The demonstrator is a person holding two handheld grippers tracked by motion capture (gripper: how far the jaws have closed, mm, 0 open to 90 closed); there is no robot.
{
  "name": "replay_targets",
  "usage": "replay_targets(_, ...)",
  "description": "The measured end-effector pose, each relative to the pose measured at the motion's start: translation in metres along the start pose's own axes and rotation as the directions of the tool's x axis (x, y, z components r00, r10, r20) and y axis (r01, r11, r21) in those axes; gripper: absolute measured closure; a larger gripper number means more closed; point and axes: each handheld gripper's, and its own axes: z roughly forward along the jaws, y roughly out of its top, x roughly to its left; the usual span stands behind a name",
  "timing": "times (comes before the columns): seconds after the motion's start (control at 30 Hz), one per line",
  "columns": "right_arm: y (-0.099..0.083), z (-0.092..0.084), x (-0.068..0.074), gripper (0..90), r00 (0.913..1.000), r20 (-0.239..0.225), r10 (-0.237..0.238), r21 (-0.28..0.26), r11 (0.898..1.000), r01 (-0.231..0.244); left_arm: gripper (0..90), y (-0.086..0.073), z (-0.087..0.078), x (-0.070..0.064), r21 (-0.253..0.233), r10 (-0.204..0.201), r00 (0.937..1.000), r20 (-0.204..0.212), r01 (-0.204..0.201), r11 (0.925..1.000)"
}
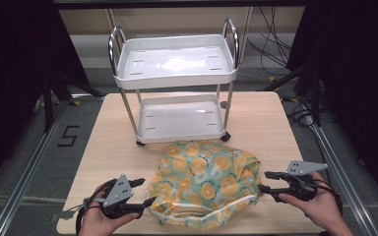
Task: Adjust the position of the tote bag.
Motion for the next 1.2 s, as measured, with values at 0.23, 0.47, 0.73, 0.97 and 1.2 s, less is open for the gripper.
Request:
replay_targets(0.23, 0.019, 0.003, 0.023, 43.0, 0.9807, -0.089, -0.174, -0.007, 0.985, 0.174, 34.5, 0.007, 0.010, -0.009, 0.009, 0.021, 0.9993, 0.032, -0.022, 0.9997)
replay_targets(0.47, 0.022, 0.023, 0.045, 32.9, 0.9272, -0.206, -0.313, 0.080, 0.939, 0.334, 35.3, 0.015, 0.017, -0.015, 0.014, 0.039, 0.9969, 0.069, -0.040, 0.9991)
replay_targets(0.73, 0.029, 0.040, 0.063, 19.8, 0.8509, -0.230, -0.473, 0.139, 0.849, 0.509, 35.5, 0.025, 0.024, -0.023, 0.006, 0.080, 0.9914, 0.104, -0.081, 0.9967)
replay_targets(0.97, 0.042, 0.047, 0.069, 67.9, 0.8450, -0.248, -0.474, 0.115, 0.852, 0.511, 34.3, 0.036, 0.029, -0.037, 0.015, 0.145, 0.9781, 0.149, -0.149, 0.9888)
replay_targets(1.2, 0.061, 0.052, 0.069, 73.6, 0.8376, -0.325, -0.439, 0.098, 0.865, 0.491, 32.7, 0.056, 0.034, -0.062, 0.034, 0.246, 0.9316, 0.268, -0.264, 0.9639)
